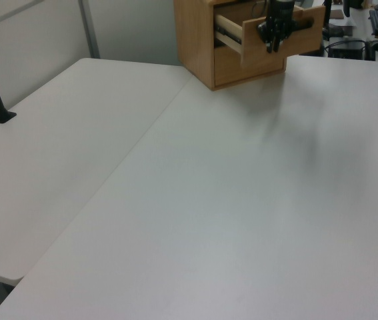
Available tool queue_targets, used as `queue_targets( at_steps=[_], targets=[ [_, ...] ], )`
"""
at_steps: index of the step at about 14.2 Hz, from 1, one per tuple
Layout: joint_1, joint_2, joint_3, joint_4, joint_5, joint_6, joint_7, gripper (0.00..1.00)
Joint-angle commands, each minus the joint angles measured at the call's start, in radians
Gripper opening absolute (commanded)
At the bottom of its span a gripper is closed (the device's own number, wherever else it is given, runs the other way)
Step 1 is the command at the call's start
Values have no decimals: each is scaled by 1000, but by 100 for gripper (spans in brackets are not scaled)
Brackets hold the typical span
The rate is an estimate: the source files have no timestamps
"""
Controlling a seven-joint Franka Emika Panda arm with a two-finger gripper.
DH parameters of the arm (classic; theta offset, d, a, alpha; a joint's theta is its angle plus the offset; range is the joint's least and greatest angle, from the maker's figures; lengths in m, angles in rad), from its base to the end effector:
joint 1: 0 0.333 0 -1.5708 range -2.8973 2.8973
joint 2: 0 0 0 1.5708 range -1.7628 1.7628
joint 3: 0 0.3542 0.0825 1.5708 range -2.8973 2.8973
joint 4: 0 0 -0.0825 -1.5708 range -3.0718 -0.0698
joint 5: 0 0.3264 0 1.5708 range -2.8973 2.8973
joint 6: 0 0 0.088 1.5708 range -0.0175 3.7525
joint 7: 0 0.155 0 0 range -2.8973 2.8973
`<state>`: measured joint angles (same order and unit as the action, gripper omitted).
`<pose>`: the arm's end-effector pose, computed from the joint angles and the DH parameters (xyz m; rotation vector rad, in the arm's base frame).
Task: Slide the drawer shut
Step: 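Move the gripper to the open drawer's front panel beside the black handle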
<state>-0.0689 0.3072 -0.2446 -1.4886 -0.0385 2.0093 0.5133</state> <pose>0.6135 -0.1808 0.5258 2.7989 -1.1753 0.3537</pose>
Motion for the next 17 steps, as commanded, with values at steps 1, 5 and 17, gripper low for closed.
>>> queue_targets(
  at_steps=[1, 5, 17],
  targets=[
    [-25, 90, -16, 68, 20, 126, -42, 22],
    [-55, 176, -16, 119, 19, 297, -41, 22],
    [-104, 277, -53, 120, 8, 759, -45, 24]
  ],
)
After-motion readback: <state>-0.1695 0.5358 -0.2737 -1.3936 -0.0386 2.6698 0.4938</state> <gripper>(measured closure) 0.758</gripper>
